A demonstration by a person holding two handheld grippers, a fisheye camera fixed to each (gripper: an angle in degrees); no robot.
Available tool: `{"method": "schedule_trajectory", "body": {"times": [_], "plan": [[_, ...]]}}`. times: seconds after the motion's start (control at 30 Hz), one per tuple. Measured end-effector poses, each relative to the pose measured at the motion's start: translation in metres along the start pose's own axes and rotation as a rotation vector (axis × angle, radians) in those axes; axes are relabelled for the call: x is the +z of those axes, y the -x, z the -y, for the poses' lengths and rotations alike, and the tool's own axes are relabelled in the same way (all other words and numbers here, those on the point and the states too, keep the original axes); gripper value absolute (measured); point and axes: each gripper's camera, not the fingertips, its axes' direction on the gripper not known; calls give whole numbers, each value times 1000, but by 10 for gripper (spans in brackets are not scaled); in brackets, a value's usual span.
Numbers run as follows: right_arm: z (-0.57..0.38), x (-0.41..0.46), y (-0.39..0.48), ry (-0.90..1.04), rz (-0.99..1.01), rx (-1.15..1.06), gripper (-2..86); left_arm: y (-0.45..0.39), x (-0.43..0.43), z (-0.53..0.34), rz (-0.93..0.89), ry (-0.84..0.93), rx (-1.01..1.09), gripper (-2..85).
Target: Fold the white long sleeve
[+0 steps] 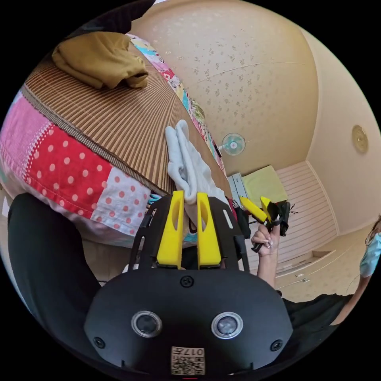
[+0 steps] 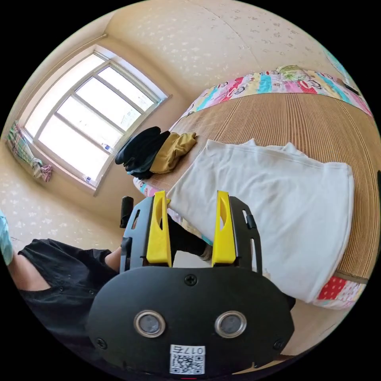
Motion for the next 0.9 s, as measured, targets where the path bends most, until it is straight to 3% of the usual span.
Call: {"method": "schedule_trajectory", "body": {"times": [0.27, 0.43, 0.5, 0.63, 0.77, 0.9], "plan": [[146, 177, 72, 500, -294, -72, 198, -75, 29, 2, 51, -7, 207, 56], [148, 263, 72, 866, -547, -66, 210, -103, 51, -7, 61, 11, 297, 56], [128, 289, 66, 978, -713, -129, 159, -109, 57, -12, 93, 22, 314, 59], [117, 244, 71, 849, -738, -190, 105, -107, 40, -26, 2, -16, 366, 66], [93, 81, 43, 506, -414, -174, 94, -91, 33, -36, -61, -25, 283, 79], [-1, -105, -56, 46, -23, -95, 93, -74, 63, -43, -106, 66, 219, 94]]}}
